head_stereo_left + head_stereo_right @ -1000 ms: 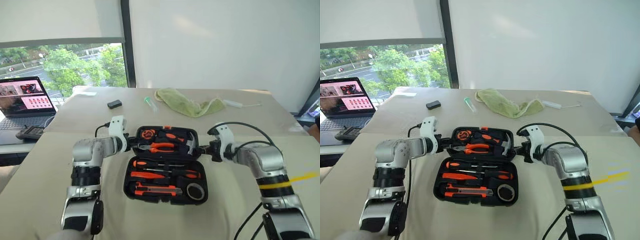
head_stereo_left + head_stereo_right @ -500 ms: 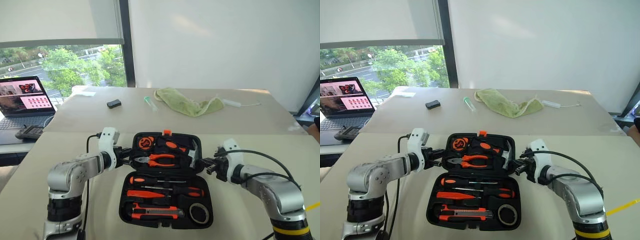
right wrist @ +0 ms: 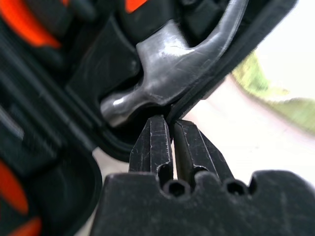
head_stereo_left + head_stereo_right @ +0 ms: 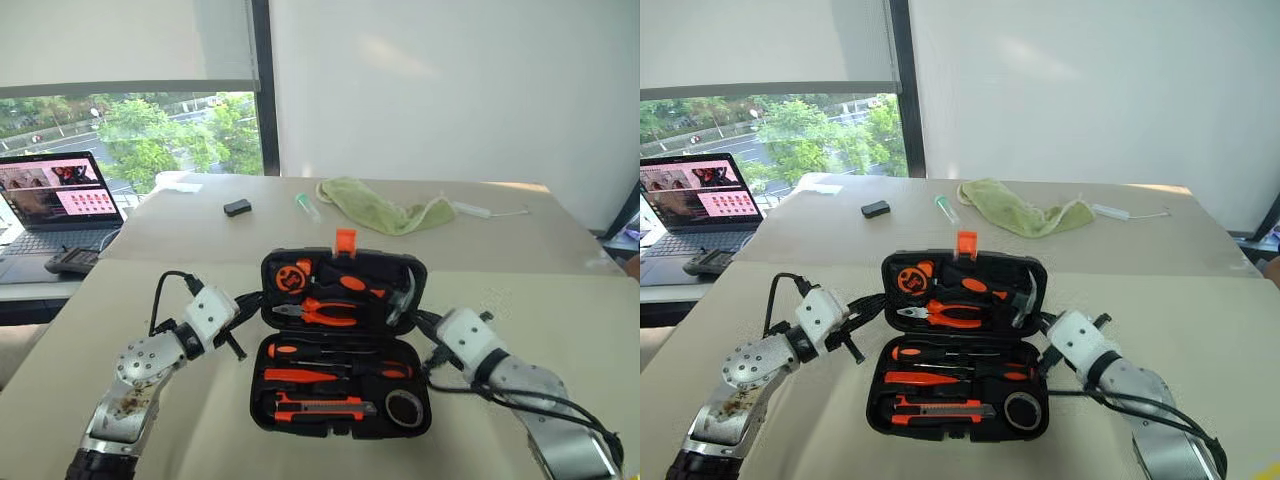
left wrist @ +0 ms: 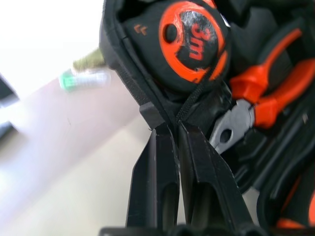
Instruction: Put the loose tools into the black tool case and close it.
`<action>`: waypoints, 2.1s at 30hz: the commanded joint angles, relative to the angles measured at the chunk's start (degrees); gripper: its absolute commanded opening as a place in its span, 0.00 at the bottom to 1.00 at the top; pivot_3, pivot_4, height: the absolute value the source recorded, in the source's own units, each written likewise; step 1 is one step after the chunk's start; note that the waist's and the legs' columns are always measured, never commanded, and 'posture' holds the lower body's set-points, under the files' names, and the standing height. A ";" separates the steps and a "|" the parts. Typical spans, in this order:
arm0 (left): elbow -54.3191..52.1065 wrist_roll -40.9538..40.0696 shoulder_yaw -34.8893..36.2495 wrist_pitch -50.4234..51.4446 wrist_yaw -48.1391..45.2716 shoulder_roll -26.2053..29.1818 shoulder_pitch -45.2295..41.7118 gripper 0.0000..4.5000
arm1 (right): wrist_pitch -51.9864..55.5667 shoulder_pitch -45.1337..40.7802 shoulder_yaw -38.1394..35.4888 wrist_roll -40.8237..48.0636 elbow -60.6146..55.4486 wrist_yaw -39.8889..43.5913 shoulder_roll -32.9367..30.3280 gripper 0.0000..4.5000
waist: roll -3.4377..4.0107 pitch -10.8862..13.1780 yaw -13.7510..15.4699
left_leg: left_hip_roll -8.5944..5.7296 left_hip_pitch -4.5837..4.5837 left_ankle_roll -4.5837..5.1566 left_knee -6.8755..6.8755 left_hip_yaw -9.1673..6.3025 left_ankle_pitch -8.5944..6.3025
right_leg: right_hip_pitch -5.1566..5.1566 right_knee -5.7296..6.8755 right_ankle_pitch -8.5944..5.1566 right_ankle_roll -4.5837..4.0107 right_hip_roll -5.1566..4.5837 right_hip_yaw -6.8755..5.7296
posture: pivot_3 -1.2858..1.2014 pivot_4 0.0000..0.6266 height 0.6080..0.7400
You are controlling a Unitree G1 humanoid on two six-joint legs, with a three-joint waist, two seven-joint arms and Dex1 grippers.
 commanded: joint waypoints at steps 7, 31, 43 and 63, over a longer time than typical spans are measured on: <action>6.10 -0.78 -0.36 -17.93 -6.74 5.62 4.13 0.00 | -24.58 14.14 -3.63 -10.77 -2.27 -2.37 -5.22 0.00 | 0.00 -0.01 -0.04 | 0.10 0.62 0.52 -0.01 0.03 -0.31 | 0.71 -0.08 -0.09 0.01 0.00 -0.11 | 0.52 0.24 1.00; 1.82 -27.88 5.07 34.87 -13.34 12.48 -0.33 0.38 | 15.52 27.67 -14.16 19.71 -17.70 7.91 -3.76 0.24 | -0.31 -0.12 -0.56 | 0.51 1.25 0.37 -0.19 0.18 -0.39 | 0.91 0.12 -0.35 -0.28 0.08 0.07 | 0.52 0.24 1.00; -13.76 -24.89 1.17 45.69 -7.31 13.68 6.92 0.01 | 30.82 -1.63 4.29 21.35 -9.56 14.71 -6.63 0.00 | -0.50 0.02 -0.71 | 0.48 1.11 0.33 -0.23 0.18 -0.41 | 0.78 0.07 -0.42 -0.38 0.22 0.03 | 0.52 0.24 1.00; -14.14 -38.04 17.24 56.47 0.15 3.06 -4.06 0.01 | 25.58 -26.34 4.56 11.59 17.43 19.78 -6.88 0.00 | -0.40 0.23 -0.09 | 0.20 0.68 0.15 -0.08 -0.25 -0.16 | 0.65 0.17 -0.17 -0.35 -0.03 -0.31 | 0.52 0.24 1.00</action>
